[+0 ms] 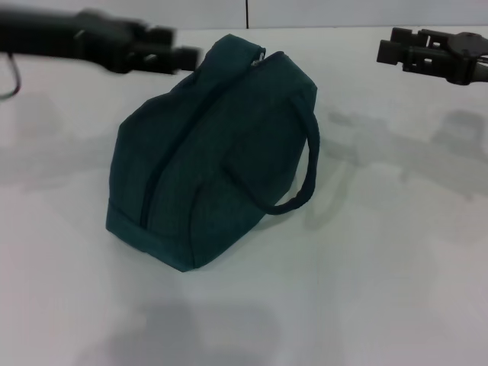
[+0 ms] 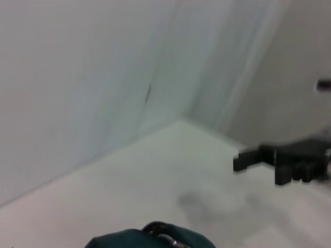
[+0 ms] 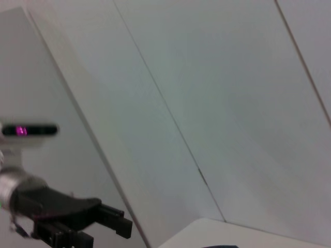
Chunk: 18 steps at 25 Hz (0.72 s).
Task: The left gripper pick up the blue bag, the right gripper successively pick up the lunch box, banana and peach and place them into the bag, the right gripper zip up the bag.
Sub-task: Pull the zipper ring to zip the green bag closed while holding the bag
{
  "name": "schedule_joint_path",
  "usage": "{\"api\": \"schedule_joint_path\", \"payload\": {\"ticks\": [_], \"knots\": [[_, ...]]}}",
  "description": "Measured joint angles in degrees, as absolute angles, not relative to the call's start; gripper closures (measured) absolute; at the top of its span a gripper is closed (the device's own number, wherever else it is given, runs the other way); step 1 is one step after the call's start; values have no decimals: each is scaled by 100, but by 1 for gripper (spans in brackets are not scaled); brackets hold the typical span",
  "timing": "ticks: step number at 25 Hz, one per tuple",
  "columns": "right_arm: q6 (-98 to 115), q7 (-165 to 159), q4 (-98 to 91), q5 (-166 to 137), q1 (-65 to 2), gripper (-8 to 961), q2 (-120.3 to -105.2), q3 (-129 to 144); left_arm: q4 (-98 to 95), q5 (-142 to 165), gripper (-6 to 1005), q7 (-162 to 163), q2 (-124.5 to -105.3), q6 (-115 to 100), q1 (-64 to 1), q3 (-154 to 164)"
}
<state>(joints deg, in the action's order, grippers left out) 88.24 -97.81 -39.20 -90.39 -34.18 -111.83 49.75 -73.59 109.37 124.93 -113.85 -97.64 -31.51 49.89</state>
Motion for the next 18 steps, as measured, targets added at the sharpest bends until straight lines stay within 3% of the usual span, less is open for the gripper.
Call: {"api": "schedule_joint_path", "payload": {"ticks": [5, 8, 13, 18], "knots": [[8774, -9642, -3923, -9041, -3401, 271, -11178, 4974, -8893, 11970, 316, 14530, -11392, -9791, -3864, 6143], [8771, -9618, -3923, -9046, -3394, 271, -11179, 4974, -9127, 12808, 324, 15320, -11496, -9806, -4211, 6595], [8772, -9614, -3929, -9050, -3392, 272, -11175, 4974, -9163, 13618, 336, 15709, -11758, -9839, -4331, 6906], [8769, -9602, -3929, -9084, -3383, 272, -11166, 4974, -9197, 13886, 349, 15856, -11788, -9895, -4347, 7071]]}}
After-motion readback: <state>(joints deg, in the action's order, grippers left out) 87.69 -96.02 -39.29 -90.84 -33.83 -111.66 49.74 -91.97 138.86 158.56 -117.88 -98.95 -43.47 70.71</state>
